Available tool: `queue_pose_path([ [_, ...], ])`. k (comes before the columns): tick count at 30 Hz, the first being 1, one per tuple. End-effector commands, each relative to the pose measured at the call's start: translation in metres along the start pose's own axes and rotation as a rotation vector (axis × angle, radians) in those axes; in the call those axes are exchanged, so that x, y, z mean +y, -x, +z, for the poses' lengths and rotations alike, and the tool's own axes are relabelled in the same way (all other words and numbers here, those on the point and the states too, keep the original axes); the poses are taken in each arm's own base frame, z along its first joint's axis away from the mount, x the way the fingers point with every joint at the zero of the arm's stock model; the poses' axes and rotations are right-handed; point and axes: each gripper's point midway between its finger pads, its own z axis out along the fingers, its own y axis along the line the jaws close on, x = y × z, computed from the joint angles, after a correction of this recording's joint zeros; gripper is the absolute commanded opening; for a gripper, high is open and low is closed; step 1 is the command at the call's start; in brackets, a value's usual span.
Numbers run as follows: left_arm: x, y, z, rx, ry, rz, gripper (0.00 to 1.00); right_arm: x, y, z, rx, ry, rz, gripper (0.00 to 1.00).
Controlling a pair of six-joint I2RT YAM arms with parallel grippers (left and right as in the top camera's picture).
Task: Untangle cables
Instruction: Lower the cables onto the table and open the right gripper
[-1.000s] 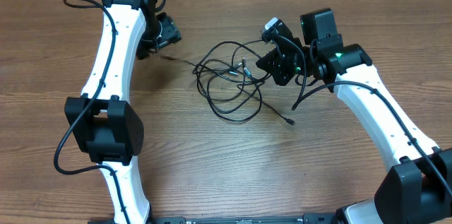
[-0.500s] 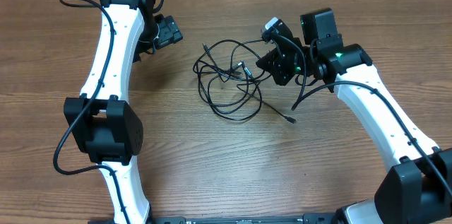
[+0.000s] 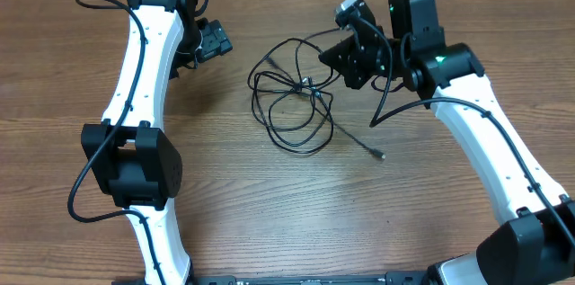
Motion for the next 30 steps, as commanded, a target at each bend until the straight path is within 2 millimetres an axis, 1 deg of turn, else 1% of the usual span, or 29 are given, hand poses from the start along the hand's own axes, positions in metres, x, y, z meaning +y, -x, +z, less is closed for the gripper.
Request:
queue_pose_path([
  [1,0.002,0.007,-0.005,-0.027,0.007,0.011,1.00,0.026,0.039,-0.032,-0.100,0.039,-0.043,0.04],
  [5,0.002,0.008,-0.005,-0.033,0.005,0.011,1.00,0.036,0.049,-0.047,-0.133,0.034,-0.069,0.04],
  [12,0.002,0.008,-0.005,-0.033,0.006,0.011,1.00,0.044,0.057,-0.061,-0.169,0.027,-0.096,0.04],
  [15,0.002,0.008,-0.005,-0.033,0.005,0.011,1.00,0.051,0.067,-0.072,-0.200,0.022,-0.120,0.04],
  [18,0.002,0.008,-0.005,-0.033,0.005,0.011,1.00,0.064,0.083,-0.090,-0.254,0.034,-0.163,0.04],
  [21,0.002,0.008,-0.005,-0.033,0.005,0.011,1.00,0.082,0.102,-0.111,-0.329,0.062,-0.227,0.04],
  [24,0.002,0.008,-0.005,-0.033,0.005,0.011,1.00,0.096,0.120,-0.131,-0.405,0.067,-0.266,0.04],
  [26,0.002,0.008,-0.005,-0.034,0.005,0.011,1.00,0.101,0.130,-0.141,-0.450,0.064,-0.281,0.04],
  [27,0.002,0.008,-0.005,-0.034,0.005,0.011,1.00,0.109,0.144,-0.156,-0.521,0.052,-0.342,0.04],
  [30,0.002,0.008,-0.005,-0.034,0.005,0.011,1.00,0.117,0.160,-0.171,-0.601,0.049,-0.374,0.04],
])
